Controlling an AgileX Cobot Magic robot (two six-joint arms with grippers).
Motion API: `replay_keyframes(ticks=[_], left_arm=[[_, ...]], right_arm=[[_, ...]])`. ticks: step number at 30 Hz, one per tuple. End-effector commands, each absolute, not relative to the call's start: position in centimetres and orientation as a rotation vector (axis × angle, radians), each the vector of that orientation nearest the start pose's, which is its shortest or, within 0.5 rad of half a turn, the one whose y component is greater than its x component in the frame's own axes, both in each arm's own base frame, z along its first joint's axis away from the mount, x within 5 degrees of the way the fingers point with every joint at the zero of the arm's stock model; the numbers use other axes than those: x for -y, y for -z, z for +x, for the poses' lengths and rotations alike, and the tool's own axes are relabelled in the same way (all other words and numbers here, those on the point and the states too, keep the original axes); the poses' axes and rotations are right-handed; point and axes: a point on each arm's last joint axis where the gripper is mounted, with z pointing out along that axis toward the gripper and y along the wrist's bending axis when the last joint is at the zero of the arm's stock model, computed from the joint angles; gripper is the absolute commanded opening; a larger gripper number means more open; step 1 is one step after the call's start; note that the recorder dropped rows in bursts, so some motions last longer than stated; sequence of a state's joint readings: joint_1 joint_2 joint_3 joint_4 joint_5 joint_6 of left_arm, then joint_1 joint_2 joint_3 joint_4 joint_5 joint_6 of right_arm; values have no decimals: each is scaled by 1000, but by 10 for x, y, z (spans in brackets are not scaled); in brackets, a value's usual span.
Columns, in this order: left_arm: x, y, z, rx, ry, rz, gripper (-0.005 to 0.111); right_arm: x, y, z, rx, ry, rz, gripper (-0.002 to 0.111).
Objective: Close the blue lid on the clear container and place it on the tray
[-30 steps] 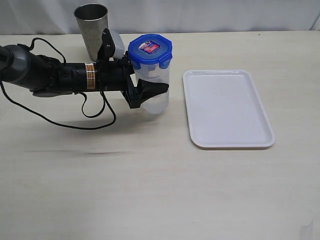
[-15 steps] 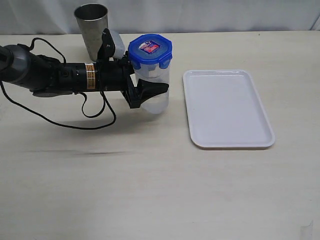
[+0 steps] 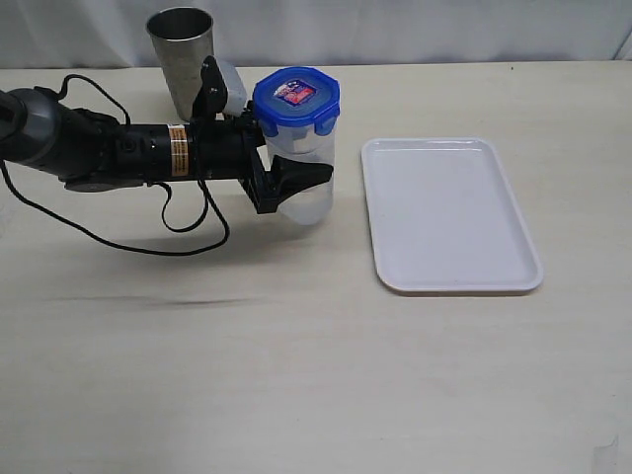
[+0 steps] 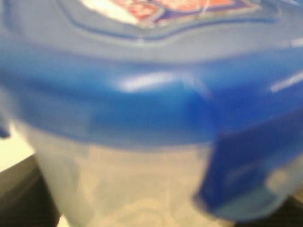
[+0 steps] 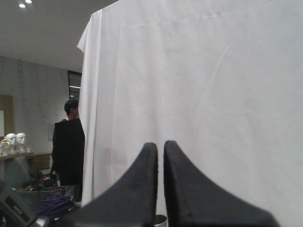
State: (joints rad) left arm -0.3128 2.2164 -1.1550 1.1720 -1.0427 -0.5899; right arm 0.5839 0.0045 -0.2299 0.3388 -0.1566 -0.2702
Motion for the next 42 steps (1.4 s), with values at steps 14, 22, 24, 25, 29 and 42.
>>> replay_keyframes(ticks=[14,22,24,25,29,42], left_arm=[[197,-119,370,-1506,940,1062,0],[197,-119,370,-1506,940,1062,0],[197,-119,370,-1506,940,1062,0],[197,-119,370,-1506,940,1062,0],[197,-119,370,-1506,940,1054,0],[197,-119,371,-1514,933,1052,0]], right_arm=[[-16,-271,39,-1129,-133,-377,5],[-5,-232,53,-1357,122,-239,5],[-2,-227,54,-1420,165,-210,5],[-1,-225,54,-1443,187,-193,5],[4,-213,56,-1482,252,-137,5],[5,-199,56,-1643,292,-174,5]])
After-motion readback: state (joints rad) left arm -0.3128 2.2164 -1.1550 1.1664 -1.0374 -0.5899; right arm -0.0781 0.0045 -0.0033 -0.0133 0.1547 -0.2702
